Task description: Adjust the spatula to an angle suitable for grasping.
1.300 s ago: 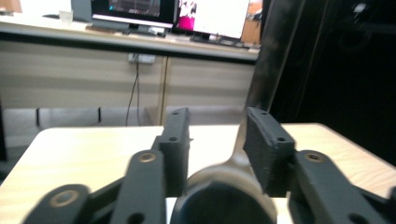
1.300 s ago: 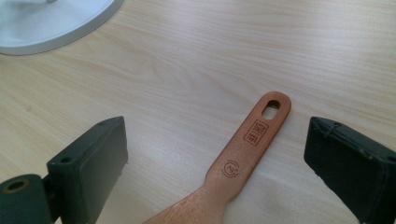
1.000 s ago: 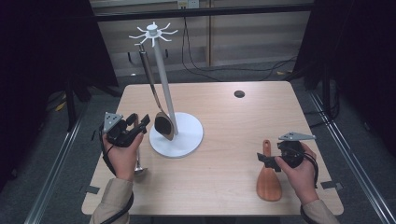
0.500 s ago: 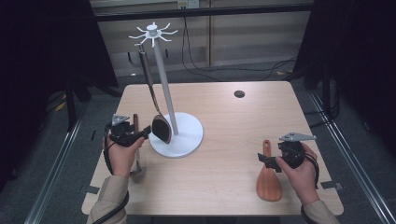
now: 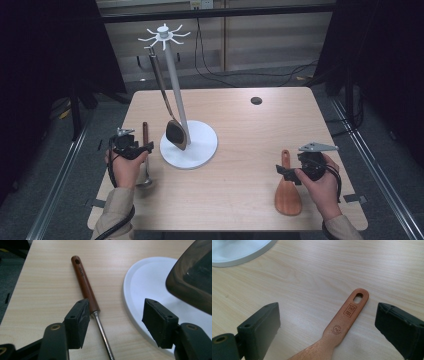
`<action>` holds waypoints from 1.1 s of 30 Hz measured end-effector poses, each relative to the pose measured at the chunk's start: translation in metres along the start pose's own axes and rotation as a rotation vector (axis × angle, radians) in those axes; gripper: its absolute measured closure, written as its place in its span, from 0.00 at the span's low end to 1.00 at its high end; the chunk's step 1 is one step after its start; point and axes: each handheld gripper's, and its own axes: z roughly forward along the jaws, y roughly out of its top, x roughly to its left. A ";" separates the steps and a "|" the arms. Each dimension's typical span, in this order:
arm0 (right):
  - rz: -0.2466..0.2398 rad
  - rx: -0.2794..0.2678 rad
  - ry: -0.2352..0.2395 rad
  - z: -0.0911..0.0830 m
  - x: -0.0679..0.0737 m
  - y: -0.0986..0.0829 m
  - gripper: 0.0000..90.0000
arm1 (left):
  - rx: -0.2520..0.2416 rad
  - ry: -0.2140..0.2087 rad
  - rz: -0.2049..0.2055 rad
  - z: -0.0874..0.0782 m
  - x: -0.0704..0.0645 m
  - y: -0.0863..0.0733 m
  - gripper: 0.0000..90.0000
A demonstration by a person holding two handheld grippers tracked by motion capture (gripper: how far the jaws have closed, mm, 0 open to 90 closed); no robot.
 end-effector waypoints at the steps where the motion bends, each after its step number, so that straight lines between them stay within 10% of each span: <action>1: 0.002 -0.001 -0.004 0.000 0.000 0.000 0.06 | 0.005 -0.004 -0.005 0.002 0.001 -0.001 0.47; 18: -0.001 0.000 0.001 0.001 0.000 -0.001 0.06 | 0.166 0.032 -0.012 0.012 0.012 -0.014 0.94; 33: 0.006 0.003 0.009 0.002 0.000 -0.001 0.06 | 0.196 0.040 -0.019 0.022 0.013 -0.016 1.00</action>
